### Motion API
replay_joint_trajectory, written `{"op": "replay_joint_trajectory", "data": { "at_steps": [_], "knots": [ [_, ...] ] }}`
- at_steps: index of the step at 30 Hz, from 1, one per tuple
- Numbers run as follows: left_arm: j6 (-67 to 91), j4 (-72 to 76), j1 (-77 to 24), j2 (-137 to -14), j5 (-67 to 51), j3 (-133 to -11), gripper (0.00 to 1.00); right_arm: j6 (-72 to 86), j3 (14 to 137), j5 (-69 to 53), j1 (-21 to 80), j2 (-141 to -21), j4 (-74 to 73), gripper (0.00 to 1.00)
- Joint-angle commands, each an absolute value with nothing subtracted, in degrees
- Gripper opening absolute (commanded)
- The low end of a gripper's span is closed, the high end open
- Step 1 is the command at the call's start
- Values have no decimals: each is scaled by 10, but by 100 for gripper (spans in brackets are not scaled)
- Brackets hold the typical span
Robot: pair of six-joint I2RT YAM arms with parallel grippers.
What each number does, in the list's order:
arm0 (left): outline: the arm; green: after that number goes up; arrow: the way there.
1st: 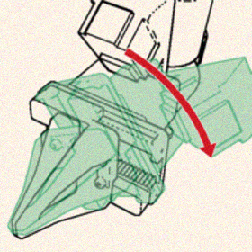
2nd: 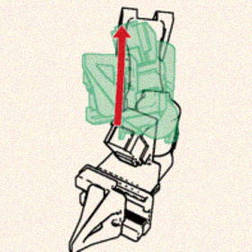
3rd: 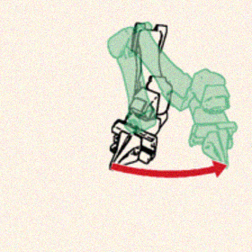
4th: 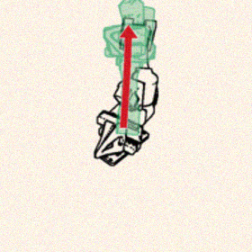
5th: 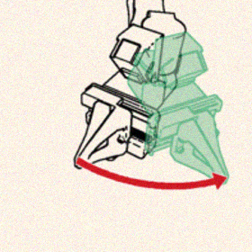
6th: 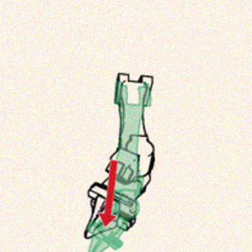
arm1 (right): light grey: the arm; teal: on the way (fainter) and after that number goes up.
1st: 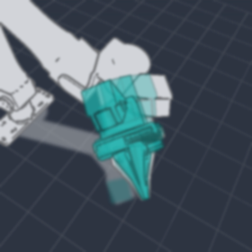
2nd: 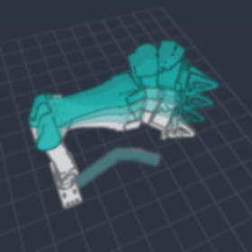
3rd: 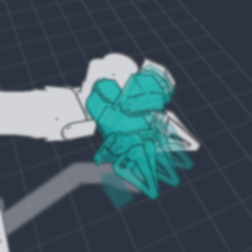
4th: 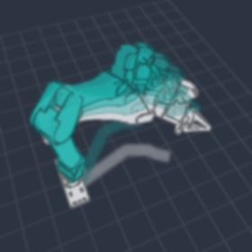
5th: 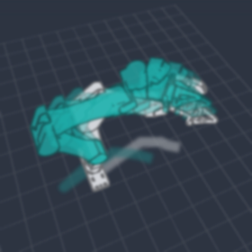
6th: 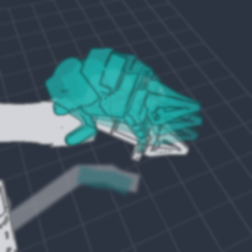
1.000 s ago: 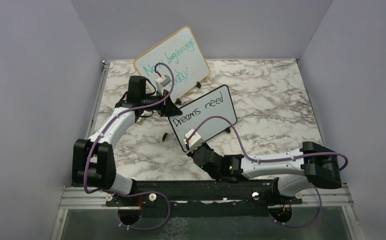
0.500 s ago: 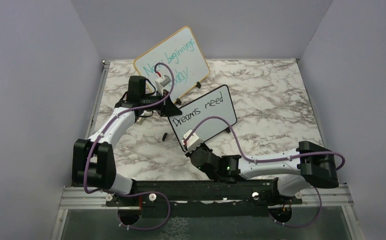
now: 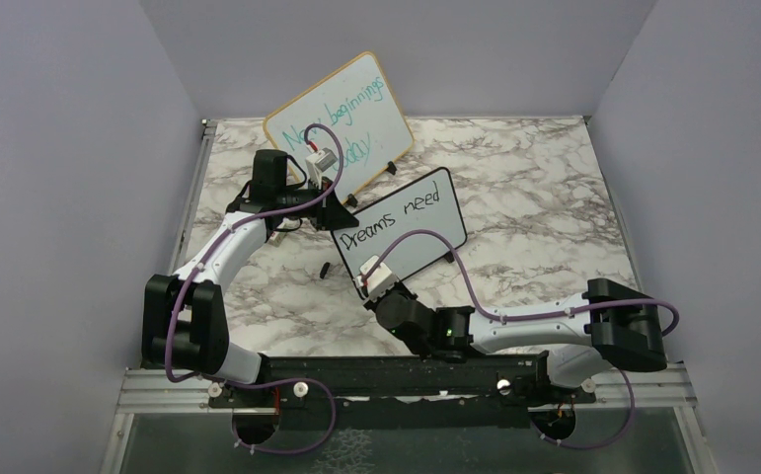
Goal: Write a sentence on the whiteboard
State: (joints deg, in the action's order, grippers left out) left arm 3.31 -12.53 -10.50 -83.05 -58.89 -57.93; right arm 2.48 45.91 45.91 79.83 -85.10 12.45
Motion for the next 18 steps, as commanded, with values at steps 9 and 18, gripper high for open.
{"op": "replay_joint_trajectory", "data": {
  "at_steps": [9,18],
  "knots": [
    [25,-151,-104,-827,-573,-577,0,26,468,433,801,-854,134,0],
    [23,-155,-104,-827,-570,-578,0,31,468,410,801,-852,109,0]
  ]
}}
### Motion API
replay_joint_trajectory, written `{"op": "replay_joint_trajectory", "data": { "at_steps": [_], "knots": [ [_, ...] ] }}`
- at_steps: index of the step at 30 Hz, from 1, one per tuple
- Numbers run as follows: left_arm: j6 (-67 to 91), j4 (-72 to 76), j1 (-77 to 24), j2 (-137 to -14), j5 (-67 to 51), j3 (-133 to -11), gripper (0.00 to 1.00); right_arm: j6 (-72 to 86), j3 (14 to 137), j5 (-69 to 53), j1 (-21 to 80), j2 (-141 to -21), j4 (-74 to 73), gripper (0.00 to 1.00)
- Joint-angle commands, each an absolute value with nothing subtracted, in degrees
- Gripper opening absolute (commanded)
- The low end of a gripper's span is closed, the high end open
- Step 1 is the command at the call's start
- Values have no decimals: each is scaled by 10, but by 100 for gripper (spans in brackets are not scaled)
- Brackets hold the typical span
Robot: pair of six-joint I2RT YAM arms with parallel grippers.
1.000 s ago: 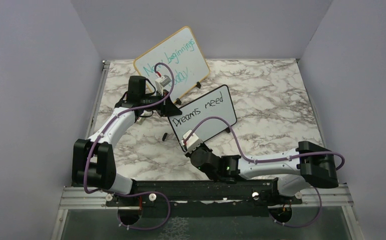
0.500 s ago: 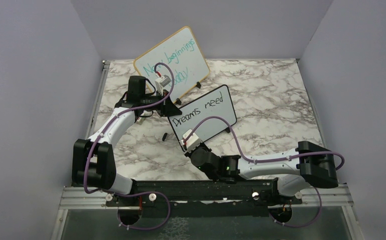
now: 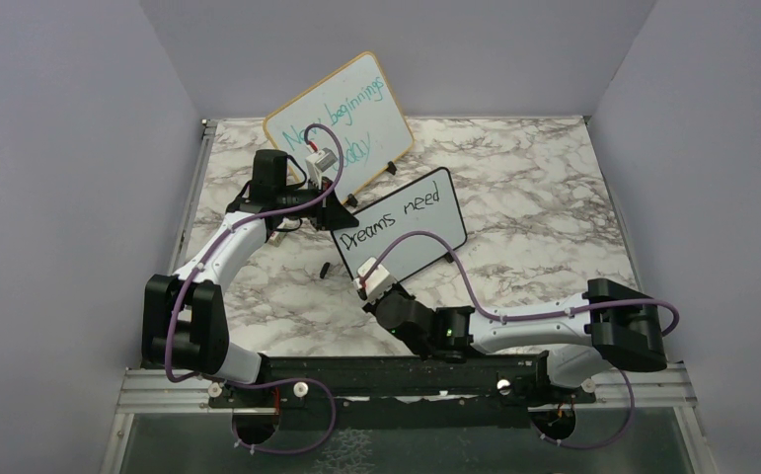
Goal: Write a sentence on the whiteboard
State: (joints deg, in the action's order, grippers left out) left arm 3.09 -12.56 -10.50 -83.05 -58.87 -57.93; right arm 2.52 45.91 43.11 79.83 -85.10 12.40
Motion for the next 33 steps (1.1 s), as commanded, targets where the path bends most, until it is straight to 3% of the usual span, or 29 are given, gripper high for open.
{"op": "replay_joint_trajectory", "data": {
  "at_steps": [1,33],
  "knots": [
    [22,-155,-104,-827,-570,-578,0,31,468,410,801,-852,104,0],
    [21,-157,-104,-831,-570,-579,0,29,455,473,801,-845,88,0]
  ]
}}
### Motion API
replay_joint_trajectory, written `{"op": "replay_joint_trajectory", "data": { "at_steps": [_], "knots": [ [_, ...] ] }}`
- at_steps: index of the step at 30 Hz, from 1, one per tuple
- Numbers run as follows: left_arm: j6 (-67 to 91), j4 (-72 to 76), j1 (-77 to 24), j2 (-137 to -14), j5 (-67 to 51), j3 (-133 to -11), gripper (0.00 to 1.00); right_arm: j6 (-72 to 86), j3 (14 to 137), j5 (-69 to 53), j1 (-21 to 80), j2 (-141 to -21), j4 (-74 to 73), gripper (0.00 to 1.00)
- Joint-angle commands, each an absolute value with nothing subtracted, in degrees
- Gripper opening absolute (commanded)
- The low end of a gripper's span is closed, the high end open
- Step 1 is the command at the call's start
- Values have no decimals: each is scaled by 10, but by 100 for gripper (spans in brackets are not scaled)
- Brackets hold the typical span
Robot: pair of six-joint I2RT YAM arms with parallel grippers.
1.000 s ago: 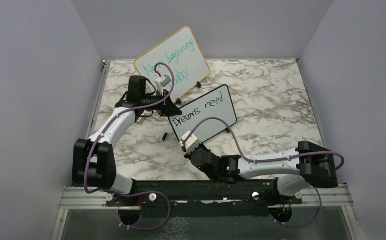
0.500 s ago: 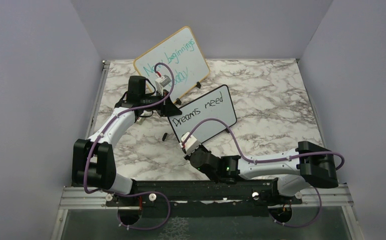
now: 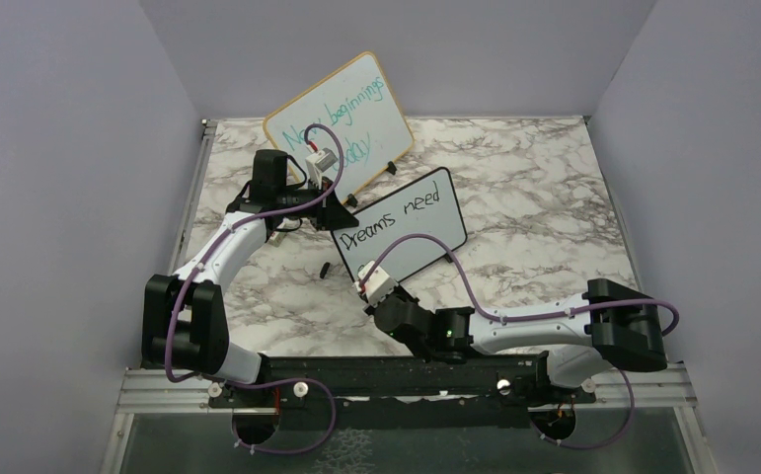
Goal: Write a sentence on the whiteboard
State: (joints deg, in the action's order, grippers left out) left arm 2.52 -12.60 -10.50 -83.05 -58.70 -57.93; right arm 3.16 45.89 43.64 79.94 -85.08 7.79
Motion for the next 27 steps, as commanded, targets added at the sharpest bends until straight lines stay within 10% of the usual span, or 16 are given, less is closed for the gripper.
{"op": "replay_joint_trajectory", "data": {
  "at_steps": [1,27],
  "knots": [
    [21,-157,-104,-833,-571,-579,0,26,455,476,801,-846,93,0],
    [21,-157,-104,-832,-571,-579,0,19,455,466,799,-848,97,0]
  ]
}}
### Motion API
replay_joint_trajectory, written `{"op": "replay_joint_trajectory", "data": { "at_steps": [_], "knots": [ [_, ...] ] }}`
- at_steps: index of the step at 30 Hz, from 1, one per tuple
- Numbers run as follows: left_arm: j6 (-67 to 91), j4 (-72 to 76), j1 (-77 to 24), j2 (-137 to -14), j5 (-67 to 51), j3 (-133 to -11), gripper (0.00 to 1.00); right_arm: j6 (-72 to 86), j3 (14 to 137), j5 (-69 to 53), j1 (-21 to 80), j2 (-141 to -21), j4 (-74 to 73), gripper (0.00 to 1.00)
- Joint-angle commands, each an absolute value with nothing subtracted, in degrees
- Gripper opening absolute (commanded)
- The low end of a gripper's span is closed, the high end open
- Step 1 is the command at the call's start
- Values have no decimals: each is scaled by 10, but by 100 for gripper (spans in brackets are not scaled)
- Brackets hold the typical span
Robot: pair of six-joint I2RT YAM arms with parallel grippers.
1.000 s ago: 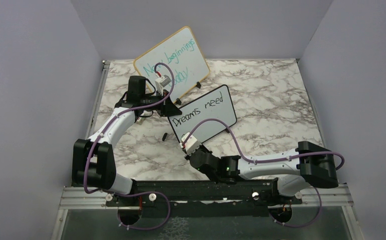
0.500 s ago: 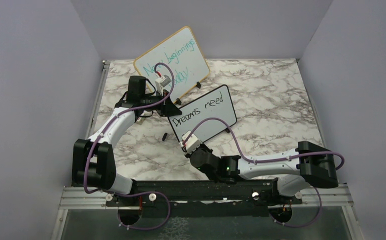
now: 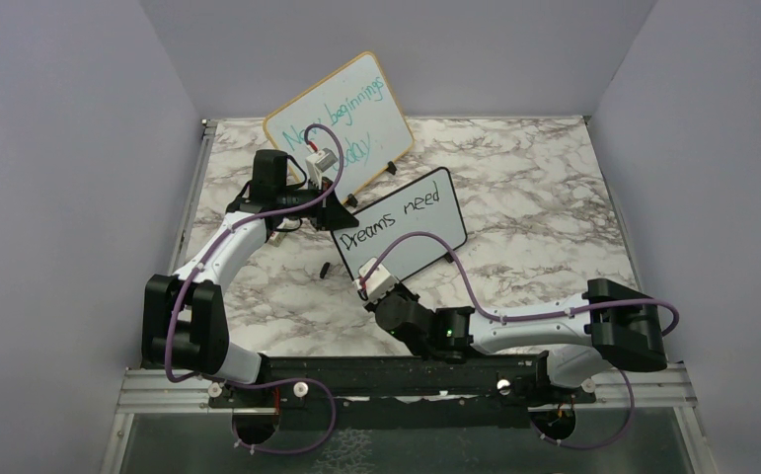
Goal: Write a sentence on the whiteboard
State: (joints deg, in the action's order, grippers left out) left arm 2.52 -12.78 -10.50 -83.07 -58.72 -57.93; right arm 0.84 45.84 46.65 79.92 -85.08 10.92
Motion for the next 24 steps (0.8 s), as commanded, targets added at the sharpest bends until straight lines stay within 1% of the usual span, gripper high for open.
{"op": "replay_joint_trajectory", "data": {
  "at_steps": [1,15,24],
  "knots": [
    [21,-157,-104,-832,-570,-579,0,21,454,465,799,-847,93,0],
    [19,-159,-104,-832,-569,-581,0,38,449,445,799,-849,67,0],
    [19,-159,-104,-832,-568,-581,0,39,442,472,799,-841,67,0]
  ]
}}
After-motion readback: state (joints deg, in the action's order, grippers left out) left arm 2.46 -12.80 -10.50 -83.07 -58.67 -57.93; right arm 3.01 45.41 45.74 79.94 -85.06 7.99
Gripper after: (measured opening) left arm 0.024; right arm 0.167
